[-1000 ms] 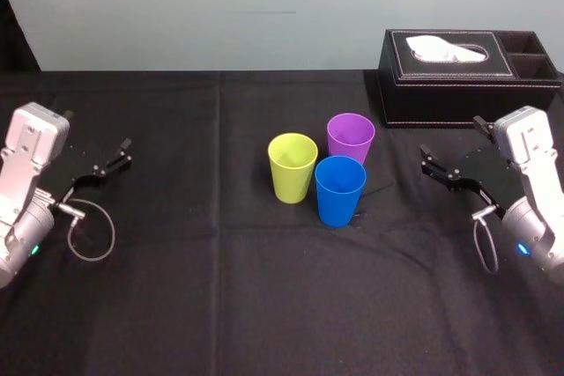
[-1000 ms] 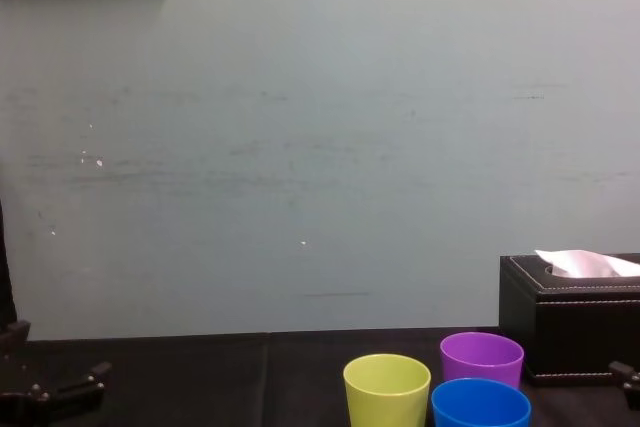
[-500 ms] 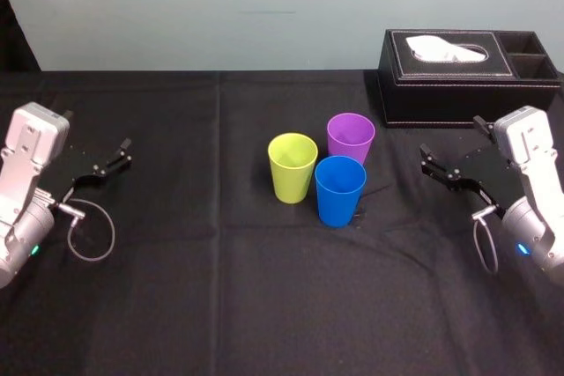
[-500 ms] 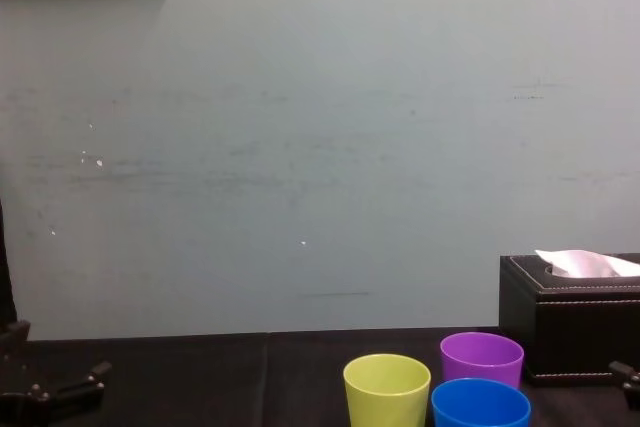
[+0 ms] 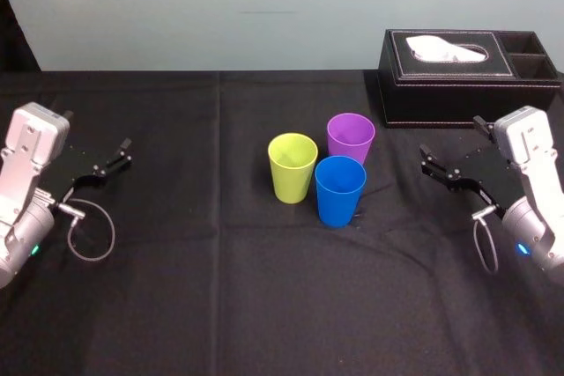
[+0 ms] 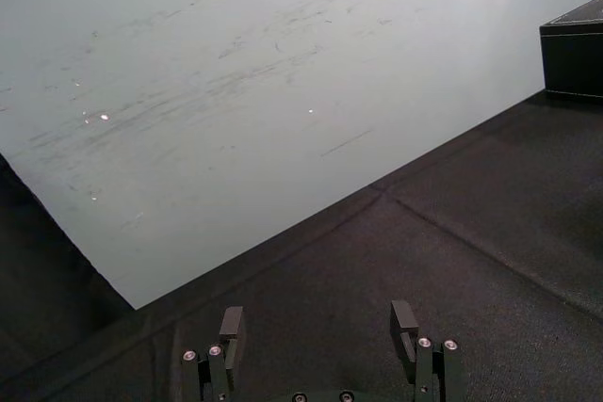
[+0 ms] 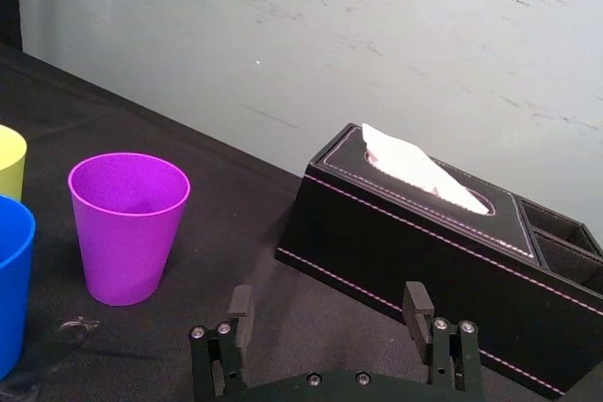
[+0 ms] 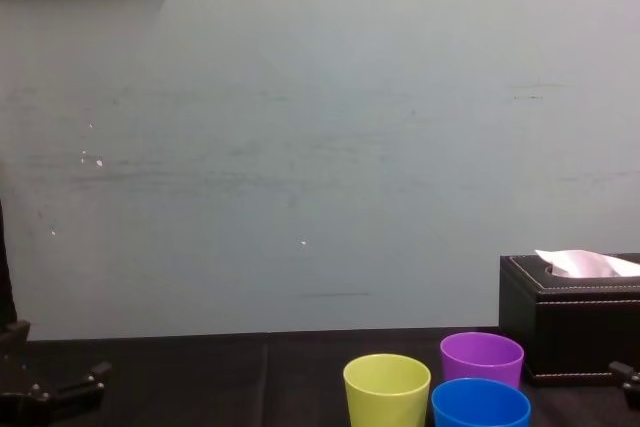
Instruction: Stack the three plastic cups sequentially using one hand.
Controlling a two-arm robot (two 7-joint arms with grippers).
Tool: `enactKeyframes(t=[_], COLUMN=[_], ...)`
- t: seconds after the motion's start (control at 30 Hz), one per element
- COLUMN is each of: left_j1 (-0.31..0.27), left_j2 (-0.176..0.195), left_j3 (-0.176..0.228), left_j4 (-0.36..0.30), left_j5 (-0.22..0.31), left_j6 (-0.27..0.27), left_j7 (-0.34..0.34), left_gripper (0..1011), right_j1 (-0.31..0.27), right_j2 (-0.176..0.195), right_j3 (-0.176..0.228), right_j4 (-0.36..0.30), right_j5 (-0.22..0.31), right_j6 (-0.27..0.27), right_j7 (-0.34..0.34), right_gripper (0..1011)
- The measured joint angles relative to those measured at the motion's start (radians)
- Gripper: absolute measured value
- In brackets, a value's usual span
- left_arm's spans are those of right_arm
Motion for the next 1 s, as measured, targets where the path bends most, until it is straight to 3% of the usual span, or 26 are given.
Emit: enactKeyframes(t=[0.53,0.73,1.0], left_j1=[0.0,0.0,0.0], left_j2=[0.0,0.0,0.0], left_j3=[0.0,0.0,0.0], left_j4=[0.0,0.0,0.0], left_j5=[0.0,0.0,0.0], left_j6=[0.0,0.0,0.0], left_j7=[0.0,0.0,0.0], left_gripper=[1011,1011,1011], right_j1=[-0.004,-0.046,-0.164], right_j2=[0.0,0.013,0.082], right_j3=[0.003,0.037,0.116], right_j4=[-0.002,-0.052,-0.172], right_j5=[-0.002,0.017,0.112], right_j6=[-0.005,-0.011,0.012], right_j7=[0.001,0.024,0.096], right_gripper=[1004,1004,1004])
